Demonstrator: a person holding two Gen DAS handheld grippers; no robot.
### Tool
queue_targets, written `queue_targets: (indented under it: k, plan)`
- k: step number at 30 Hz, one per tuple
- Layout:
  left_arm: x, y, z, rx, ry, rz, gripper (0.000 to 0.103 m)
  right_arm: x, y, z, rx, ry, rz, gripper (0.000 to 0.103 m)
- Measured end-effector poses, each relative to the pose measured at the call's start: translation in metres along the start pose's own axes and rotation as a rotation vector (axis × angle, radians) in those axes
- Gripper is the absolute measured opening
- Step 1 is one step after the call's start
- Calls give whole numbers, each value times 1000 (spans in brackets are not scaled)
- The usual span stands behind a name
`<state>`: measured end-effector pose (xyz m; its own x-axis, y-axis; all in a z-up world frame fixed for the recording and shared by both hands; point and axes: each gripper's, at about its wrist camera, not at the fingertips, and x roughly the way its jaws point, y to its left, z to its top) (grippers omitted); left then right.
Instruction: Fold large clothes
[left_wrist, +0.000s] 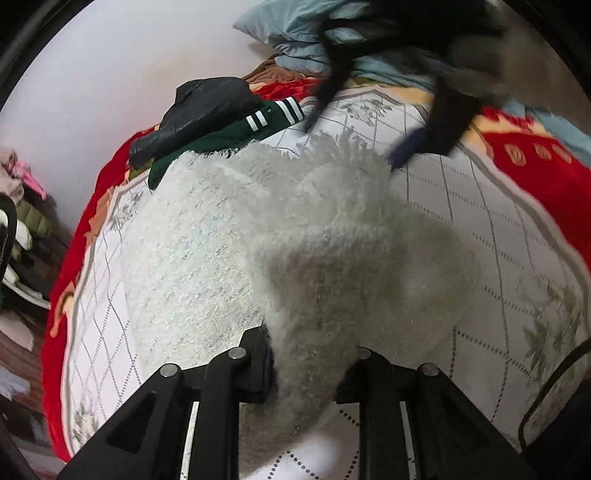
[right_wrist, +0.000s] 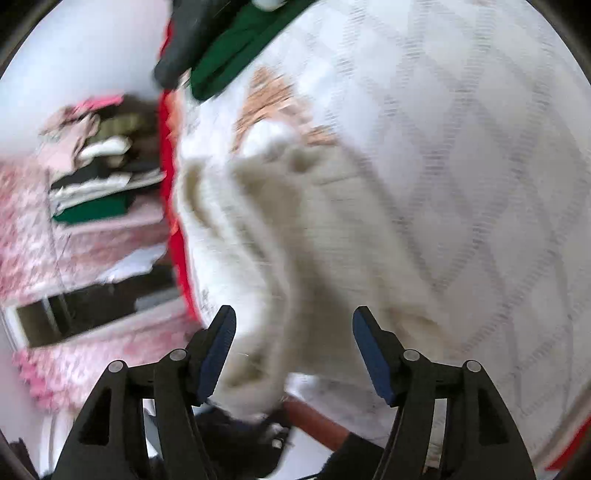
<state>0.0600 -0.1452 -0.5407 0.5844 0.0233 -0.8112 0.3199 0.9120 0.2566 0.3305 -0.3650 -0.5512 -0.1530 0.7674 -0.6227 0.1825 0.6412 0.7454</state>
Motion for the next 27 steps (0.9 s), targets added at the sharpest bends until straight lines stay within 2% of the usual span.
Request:
queue_targets:
  k: [2, 4, 6, 7, 8, 10, 11, 13, 16, 17, 18, 19, 20, 21, 22, 24, 25, 27]
  plan:
    - [0, -4, -1, 26, 3, 15, 23, 29, 15, 9, -38, 69, -11, 68]
    - [1, -5, 0, 50, 16, 25, 26, 68, 23, 16, -24, 145, 8, 68]
    - [2, -3, 0, 63, 29, 28, 33, 93, 28, 21, -31, 182, -6, 66]
    - [-1, -2, -1, 56, 34, 28, 37, 107, 32, 22, -60, 180, -29, 42]
    - [-5, 0, -2, 38, 39, 18, 42, 110, 40, 20, -85, 177, -35, 25]
    - [-18, 6, -7, -10, 38, 2, 73, 107, 52, 17, -115, 141, -33, 21]
    - [-25, 11, -11, -42, 41, 1, 78, 100, 59, 13, -132, 111, -24, 20]
    - [-39, 24, -17, -128, 48, -3, 80, 78, 65, -1, -115, 55, 58, 19]
    - [-59, 48, -27, -296, 67, -24, 84, 59, 58, -23, -96, 32, 115, 19]
    - [-62, 56, -29, -356, 80, -30, 86, 56, 46, -29, -73, 32, 99, 19]
    - [-64, 64, -32, -416, 89, -34, 87, 60, 30, -34, -53, 33, 27, 19]
    - [-64, 73, -34, -492, 96, -38, 87, 68, 16, -37, -53, 39, -79, 24]
    - [-63, 78, -35, -530, 102, -32, 87, 73, 8, -38, -56, 41, -146, 31]
    - [-60, 83, -35, -573, 109, -23, 87, 80, -2, -38, -57, 46, -211, 33]
    - [-57, 88, -35, -608, 114, -15, 87, 85, -7, -36, -43, 61, -237, 39]
    - [-51, 97, -29, -652, 116, 19, 87, 84, -5, -31, -15, 89, -226, 43]
    - [-45, 101, -24, -659, 129, 51, 87, 79, 2, -27, -13, 100, -227, 50]
    - [-29, 101, -20, -666, 149, 73, 87, 59, 17, -22, -32, 66, -271, 55]
